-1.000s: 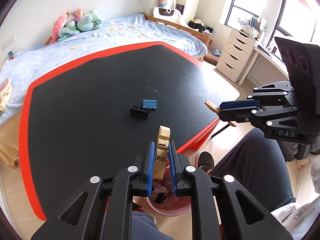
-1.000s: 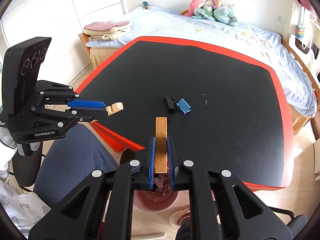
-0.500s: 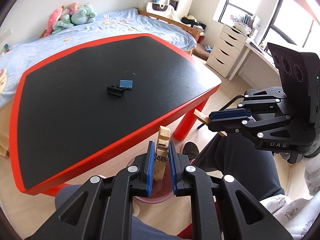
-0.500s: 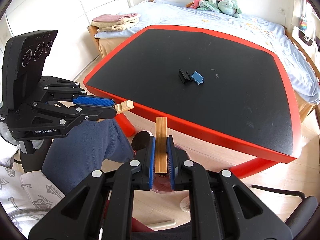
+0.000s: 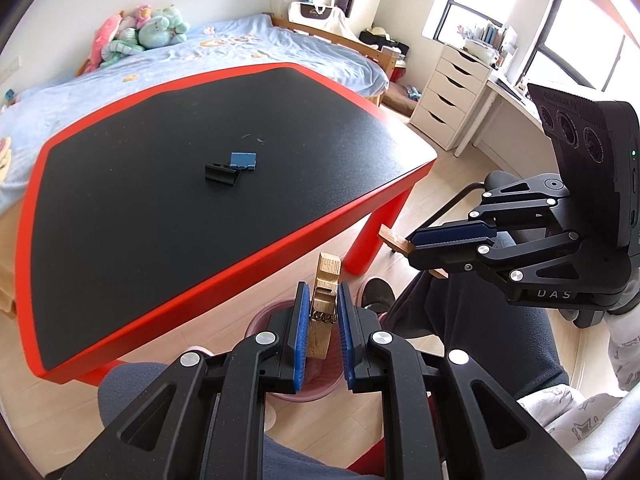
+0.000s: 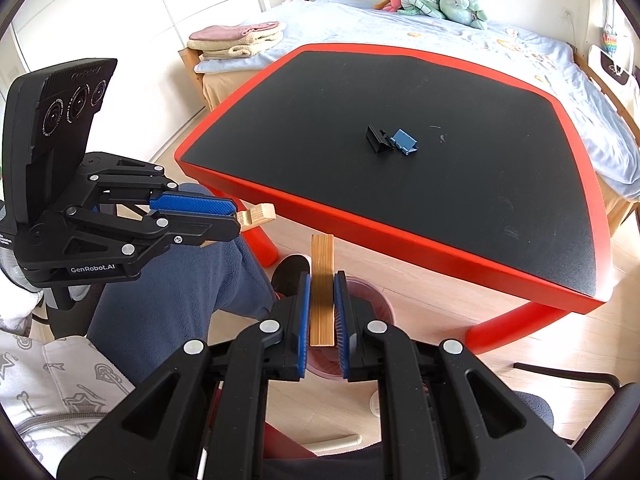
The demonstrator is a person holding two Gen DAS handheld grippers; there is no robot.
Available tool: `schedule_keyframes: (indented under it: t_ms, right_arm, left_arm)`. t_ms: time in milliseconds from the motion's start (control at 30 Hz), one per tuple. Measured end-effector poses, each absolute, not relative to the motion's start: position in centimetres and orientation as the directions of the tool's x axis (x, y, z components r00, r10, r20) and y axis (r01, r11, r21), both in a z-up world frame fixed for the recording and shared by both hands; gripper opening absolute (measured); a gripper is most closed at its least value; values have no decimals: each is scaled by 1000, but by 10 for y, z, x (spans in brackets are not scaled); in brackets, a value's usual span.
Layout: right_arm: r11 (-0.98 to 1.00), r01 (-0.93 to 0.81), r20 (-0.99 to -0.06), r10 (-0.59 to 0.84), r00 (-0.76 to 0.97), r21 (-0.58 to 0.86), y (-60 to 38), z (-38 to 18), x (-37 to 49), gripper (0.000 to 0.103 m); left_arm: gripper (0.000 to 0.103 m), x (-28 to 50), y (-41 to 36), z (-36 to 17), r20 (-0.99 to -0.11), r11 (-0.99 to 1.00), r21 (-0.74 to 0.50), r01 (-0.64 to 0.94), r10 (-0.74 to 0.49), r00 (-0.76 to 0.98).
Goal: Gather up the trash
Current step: 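Carry the clothespin and stick over the pink wastebasket and release both, then move both open grippers back over the blue clip and black holder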
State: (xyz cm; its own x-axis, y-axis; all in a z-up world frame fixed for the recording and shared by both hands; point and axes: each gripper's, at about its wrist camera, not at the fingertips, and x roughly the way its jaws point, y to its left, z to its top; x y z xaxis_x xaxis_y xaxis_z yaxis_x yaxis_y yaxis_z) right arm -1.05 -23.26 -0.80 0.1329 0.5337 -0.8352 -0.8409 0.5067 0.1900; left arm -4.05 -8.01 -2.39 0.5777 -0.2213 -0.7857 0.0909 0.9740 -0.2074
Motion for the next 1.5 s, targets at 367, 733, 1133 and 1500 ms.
schedule_keyframes:
  t_ms: [367, 733, 1133, 1500]
  right_arm:
    - [572, -808, -853, 486, 193, 143, -236, -16, 0, 99]
    - [580, -797, -850, 495, 182, 167, -241, -20, 1, 100]
    - [582, -793, -845, 504, 181, 178, -241, -19, 9, 100]
    - [571, -810, -837, 502, 218, 132, -226, -6, 46, 100]
  left_arm:
    - [95, -42, -72, -27, -780, 982, -186, 21, -160, 605]
    - [95, -42, -68, -27, -791, 984, -178, -5, -140, 595]
    - [95, -37, -59, -28, -792, 984, -179, -10, -138, 594]
    - [95, -9, -40, -21, -789, 990, -138, 7, -114, 603]
